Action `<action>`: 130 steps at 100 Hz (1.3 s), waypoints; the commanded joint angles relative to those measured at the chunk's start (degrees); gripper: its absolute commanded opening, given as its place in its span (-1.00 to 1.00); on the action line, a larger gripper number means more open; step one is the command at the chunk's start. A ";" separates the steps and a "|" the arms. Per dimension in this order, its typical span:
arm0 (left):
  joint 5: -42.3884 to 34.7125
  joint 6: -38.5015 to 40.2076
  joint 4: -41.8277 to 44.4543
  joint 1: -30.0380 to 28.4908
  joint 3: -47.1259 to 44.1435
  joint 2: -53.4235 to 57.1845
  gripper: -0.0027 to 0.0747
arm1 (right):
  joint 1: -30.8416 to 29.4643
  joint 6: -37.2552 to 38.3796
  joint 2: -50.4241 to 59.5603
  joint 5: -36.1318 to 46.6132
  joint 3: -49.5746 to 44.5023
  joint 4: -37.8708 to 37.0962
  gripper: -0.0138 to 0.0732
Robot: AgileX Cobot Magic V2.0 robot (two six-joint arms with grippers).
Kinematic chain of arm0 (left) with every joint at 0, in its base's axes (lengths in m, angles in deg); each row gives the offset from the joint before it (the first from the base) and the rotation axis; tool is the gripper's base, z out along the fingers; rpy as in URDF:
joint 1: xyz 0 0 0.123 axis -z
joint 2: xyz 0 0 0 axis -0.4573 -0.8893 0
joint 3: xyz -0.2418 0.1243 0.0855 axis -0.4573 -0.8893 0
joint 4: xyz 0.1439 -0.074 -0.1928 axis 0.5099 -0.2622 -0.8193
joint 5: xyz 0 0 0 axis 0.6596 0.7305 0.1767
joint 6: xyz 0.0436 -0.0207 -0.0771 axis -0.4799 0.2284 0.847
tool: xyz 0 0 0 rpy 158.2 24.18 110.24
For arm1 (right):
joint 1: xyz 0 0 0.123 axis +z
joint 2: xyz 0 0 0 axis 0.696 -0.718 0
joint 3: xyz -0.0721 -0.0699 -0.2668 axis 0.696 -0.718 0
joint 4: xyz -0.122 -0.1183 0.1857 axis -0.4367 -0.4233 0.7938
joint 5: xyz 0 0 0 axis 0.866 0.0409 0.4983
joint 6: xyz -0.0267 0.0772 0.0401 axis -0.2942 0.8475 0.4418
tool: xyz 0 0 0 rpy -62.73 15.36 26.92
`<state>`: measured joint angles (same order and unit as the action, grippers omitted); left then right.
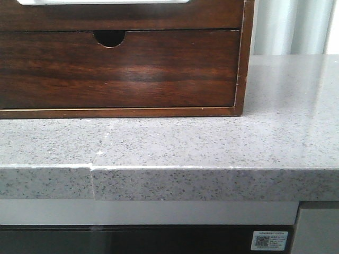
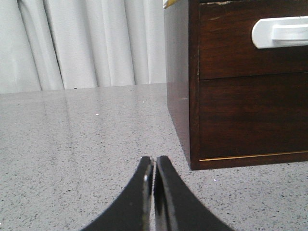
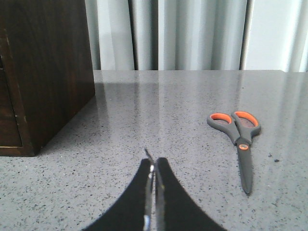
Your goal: Put scissors in drawer with both arms
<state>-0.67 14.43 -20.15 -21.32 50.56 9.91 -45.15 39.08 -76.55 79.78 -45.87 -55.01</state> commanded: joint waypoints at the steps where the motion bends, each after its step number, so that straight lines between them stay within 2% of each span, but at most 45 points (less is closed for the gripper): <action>1: -4.53 0.37 -0.13 -0.01 -2.06 1.79 -0.98 | -0.32 -0.34 0.68 4.31 -0.91 0.00 -0.84; 79: -5.00 0.37 -0.13 -0.01 -2.06 1.79 -0.98 | -0.32 -0.34 0.68 4.66 -0.91 0.00 -0.84; 93: -6.54 0.39 -6.36 -0.01 -1.59 1.79 -0.98 | -0.32 -0.34 0.68 6.42 -0.56 0.00 -0.84; 105: -6.29 0.39 -12.08 -0.01 1.54 1.79 -0.98 | -0.32 0.00 0.68 3.31 2.61 0.33 -0.84; 113: -5.33 0.39 -12.76 -0.01 5.39 1.25 -0.98 | -0.32 0.00 0.68 0.98 5.47 1.14 -0.84; 130: 3.38 0.39 -12.49 -0.01 16.83 -3.94 -0.98 | -0.32 0.00 0.09 -4.49 13.28 0.62 -0.84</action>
<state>2.58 14.43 -32.09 -21.32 60.30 9.36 -45.15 39.08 -76.55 73.50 -38.05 -54.07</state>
